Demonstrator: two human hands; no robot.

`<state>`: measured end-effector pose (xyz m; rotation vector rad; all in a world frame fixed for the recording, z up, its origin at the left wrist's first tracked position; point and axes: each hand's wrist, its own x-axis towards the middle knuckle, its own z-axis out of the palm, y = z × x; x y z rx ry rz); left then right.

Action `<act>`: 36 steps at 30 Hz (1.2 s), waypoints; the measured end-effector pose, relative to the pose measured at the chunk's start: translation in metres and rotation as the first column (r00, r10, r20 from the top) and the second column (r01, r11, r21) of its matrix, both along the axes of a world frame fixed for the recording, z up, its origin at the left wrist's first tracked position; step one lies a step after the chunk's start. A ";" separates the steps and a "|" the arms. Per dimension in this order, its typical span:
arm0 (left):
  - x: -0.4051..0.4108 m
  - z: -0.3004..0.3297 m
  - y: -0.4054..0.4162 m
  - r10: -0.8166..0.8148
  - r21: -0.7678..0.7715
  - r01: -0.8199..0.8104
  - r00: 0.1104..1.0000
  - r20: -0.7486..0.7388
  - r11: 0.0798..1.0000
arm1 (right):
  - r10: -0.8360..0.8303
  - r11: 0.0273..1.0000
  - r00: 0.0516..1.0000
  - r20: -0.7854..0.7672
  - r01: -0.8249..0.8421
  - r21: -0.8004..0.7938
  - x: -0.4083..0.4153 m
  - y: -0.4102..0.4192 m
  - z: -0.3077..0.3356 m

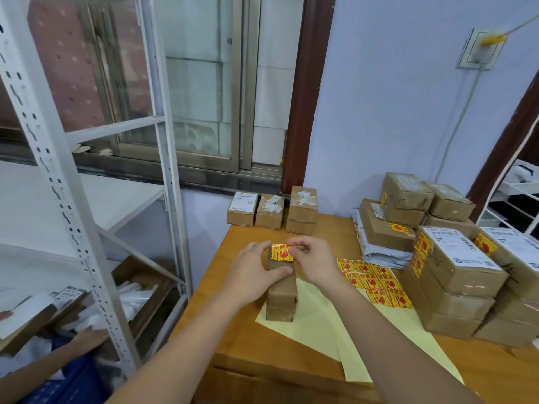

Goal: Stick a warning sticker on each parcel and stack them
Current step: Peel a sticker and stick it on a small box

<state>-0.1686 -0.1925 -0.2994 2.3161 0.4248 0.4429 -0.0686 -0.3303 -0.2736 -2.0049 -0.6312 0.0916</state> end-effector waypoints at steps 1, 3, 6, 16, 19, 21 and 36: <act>0.000 -0.002 0.000 0.004 -0.015 -0.003 1.000 0.009 1.000 | 0.003 1.000 1.000 0.013 -0.003 -0.009 0.001 0.000 0.000; -0.001 -0.004 -0.001 0.010 -0.033 -0.009 1.000 0.027 0.999 | 0.011 1.000 0.999 0.039 -0.010 -0.027 0.002 0.001 -0.001; -0.002 -0.006 -0.003 0.023 -0.034 -0.022 0.999 0.040 0.999 | 0.020 0.998 0.998 0.063 -0.017 -0.054 0.003 0.001 -0.002; -0.004 -0.007 -0.006 0.048 0.006 -0.049 0.995 0.090 0.999 | 0.037 0.993 0.994 0.104 -0.025 -0.118 0.005 0.002 -0.004; -0.005 -0.005 -0.007 0.023 0.090 -0.032 0.995 0.100 0.995 | 0.036 0.992 0.993 0.114 -0.022 -0.121 0.005 0.002 -0.004; -0.005 -0.004 -0.007 0.011 0.154 -0.025 0.996 0.090 0.988 | 0.038 0.992 0.992 0.119 -0.024 -0.123 0.005 0.003 -0.003; -0.007 0.002 -0.005 0.005 0.346 0.020 0.997 -0.073 0.938 | 0.067 0.991 0.992 0.110 -0.053 -0.122 0.007 0.003 -0.001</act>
